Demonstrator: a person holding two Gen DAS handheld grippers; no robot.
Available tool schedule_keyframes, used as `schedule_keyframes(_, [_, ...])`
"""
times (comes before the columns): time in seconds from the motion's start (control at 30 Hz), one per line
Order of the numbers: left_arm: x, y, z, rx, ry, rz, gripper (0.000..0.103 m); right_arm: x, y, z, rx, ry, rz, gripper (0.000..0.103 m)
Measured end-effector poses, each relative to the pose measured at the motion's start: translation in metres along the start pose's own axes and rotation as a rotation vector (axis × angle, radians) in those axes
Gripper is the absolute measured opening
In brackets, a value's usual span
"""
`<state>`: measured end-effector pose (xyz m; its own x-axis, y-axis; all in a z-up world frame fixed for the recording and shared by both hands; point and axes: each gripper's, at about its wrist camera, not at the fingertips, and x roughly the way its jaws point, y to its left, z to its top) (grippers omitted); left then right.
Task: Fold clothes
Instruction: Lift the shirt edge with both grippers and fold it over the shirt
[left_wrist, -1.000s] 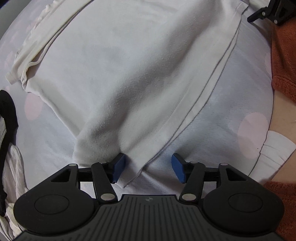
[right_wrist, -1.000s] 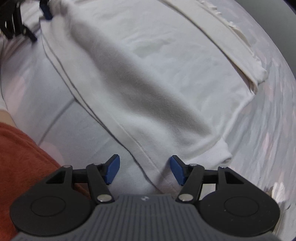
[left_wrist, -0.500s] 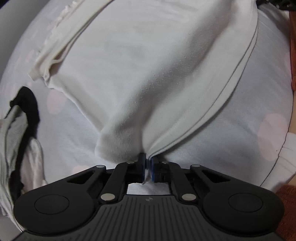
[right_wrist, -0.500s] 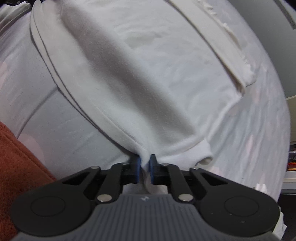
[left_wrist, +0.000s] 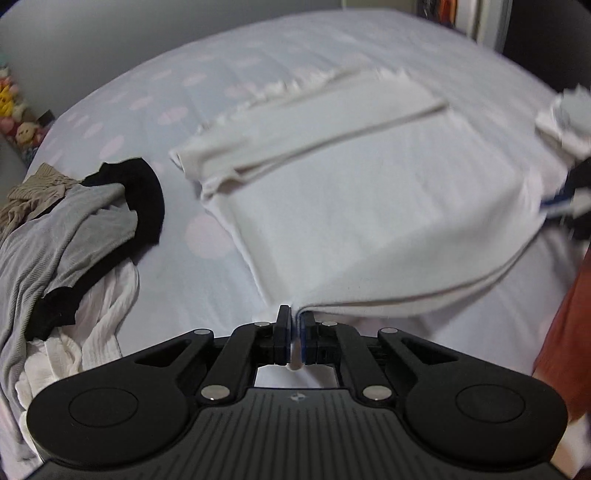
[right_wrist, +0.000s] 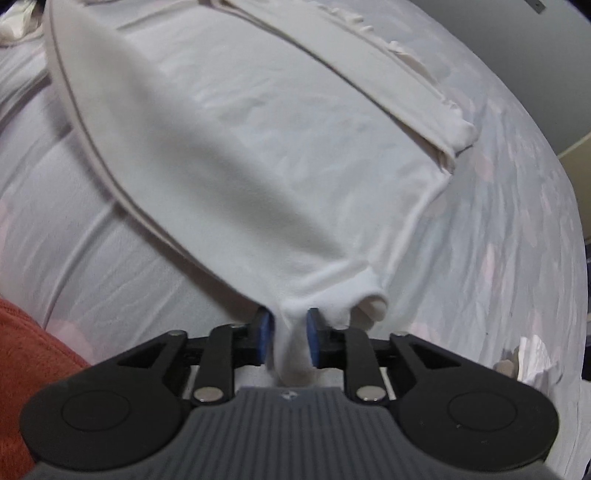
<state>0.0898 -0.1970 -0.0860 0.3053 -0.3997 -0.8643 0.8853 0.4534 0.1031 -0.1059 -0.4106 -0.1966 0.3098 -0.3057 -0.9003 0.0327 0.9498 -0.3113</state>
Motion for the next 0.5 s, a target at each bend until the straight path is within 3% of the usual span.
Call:
schedule_keyframes(0.03, [-0.001,0.001,0.004,-0.015,-0.010,-0.001,0.003,0.003,0.000,0.001,-0.011,0.010,-0.002,0.024])
schedule_keyframes(0.13, [-0.001,0.004,0.014,-0.047,-0.024,0.003,0.003,0.011,0.005,0.002,-0.057,0.042,0.004,0.044])
schedule_keyframes(0.2, [0.002,0.006,0.019,-0.058,-0.025,0.008,0.003,0.015,0.010,0.002,-0.099,0.068,0.023,0.046])
schedule_keyframes(0.3, [0.001,0.005,0.020,-0.070,-0.037,0.003,0.003,0.024,0.014,0.004,-0.124,0.101,0.004,0.043])
schedule_keyframes(0.4, [-0.002,0.005,0.020,-0.072,-0.044,0.006,0.003,0.029,0.004,0.006,-0.064,0.127,0.007,0.026])
schedule_keyframes(0.43, [-0.003,0.006,0.019,-0.075,-0.046,0.008,0.003,0.029,0.001,0.006,-0.042,0.124,-0.006,0.014])
schedule_keyframes(0.5, [-0.008,0.007,0.017,-0.074,-0.054,0.011,0.003,0.023,-0.003,0.004,-0.015,0.095,-0.027,0.013])
